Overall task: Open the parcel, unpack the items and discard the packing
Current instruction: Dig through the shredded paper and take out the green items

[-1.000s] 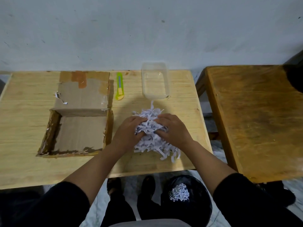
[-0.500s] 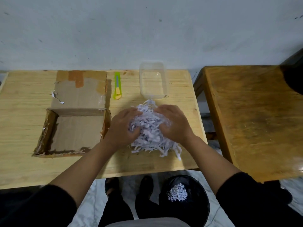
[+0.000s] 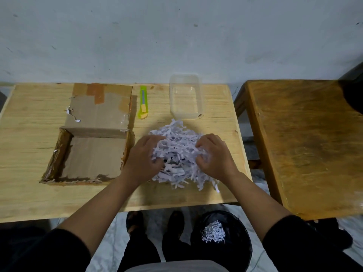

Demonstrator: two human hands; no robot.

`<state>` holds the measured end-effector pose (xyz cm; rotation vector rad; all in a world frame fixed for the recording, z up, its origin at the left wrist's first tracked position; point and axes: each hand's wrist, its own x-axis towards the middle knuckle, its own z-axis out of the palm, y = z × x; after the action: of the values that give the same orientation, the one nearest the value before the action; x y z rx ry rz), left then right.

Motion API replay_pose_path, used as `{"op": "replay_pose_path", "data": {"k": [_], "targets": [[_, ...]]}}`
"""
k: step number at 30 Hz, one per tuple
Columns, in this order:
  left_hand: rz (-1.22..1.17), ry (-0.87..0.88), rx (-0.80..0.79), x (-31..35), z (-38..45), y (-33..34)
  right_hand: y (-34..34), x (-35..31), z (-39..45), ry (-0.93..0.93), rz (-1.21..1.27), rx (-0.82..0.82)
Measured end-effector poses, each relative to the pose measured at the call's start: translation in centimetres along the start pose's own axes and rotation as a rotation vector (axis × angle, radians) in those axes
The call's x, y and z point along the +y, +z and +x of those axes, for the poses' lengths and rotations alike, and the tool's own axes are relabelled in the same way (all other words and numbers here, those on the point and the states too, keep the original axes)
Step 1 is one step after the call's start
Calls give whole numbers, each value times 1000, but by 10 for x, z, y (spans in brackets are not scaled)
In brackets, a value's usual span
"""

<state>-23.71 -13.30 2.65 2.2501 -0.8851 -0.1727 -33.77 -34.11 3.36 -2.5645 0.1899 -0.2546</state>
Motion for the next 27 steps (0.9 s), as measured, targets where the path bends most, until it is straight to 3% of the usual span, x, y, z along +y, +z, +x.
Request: {"op": "replay_pose_path", "data": {"k": [4,7,11,20,22,27], "targets": [[78,114,-93,6,5,10,12,-22,6,-68,-38,-1],[244,58,-124,-2,2,19,28,-24,5,-39,-152,-63],[192,-5,-76,-12,-4,12,27,-12,1,-12,-187,11],[160,-151,18,-7,-1,9,19,-12,-4,250,-2,105],[121,-38,76,1,2,5,13,-20,-2,217,-31,125],[199,277,111,18,-3,3,13,-41,-2,-146,-93,151]]}}
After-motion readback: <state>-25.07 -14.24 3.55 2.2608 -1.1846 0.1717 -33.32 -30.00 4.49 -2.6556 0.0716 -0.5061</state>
